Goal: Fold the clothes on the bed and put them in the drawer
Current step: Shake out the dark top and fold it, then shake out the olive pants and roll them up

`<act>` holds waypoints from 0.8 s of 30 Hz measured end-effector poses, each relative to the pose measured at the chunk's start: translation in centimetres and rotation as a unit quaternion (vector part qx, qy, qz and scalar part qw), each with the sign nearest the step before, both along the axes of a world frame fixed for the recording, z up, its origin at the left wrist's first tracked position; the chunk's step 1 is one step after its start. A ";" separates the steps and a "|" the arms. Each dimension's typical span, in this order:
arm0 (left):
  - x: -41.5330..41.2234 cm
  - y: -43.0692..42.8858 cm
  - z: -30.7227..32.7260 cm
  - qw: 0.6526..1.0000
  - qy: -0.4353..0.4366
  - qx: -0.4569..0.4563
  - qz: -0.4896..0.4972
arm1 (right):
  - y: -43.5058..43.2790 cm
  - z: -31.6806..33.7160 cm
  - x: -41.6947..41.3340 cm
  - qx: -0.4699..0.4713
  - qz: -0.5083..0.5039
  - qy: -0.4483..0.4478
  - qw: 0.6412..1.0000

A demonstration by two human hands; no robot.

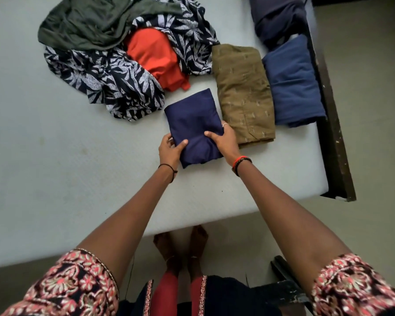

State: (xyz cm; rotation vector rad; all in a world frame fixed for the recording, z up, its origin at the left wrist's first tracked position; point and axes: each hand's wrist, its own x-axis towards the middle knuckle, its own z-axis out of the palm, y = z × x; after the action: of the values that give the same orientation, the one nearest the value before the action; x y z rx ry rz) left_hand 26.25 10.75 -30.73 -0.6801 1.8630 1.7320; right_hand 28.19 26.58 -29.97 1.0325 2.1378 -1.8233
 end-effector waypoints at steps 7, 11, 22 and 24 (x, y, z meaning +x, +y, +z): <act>-0.3 0.5 0.6 0.995 0.003 -0.079 -0.057 | -0.4 -0.3 0.7 0.070 -0.011 -0.069 0.995; 0.5 -1.1 3.4 0.987 -0.061 -0.112 -0.096 | -0.8 1.6 3.4 0.102 0.016 -0.130 0.986; 0.9 -5.6 14.9 0.977 -0.080 -0.053 -0.188 | -2.5 12.4 3.5 0.149 0.098 -0.105 0.978; -0.2 -6.2 15.8 0.976 -0.068 -0.051 -0.198 | -3.2 13.5 1.8 0.151 0.105 -0.094 0.978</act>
State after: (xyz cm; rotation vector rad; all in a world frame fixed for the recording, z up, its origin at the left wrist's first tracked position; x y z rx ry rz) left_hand 26.07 4.57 -14.89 -0.4154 1.8502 1.3111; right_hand 30.02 23.40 -16.46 0.9464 2.3486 -1.2815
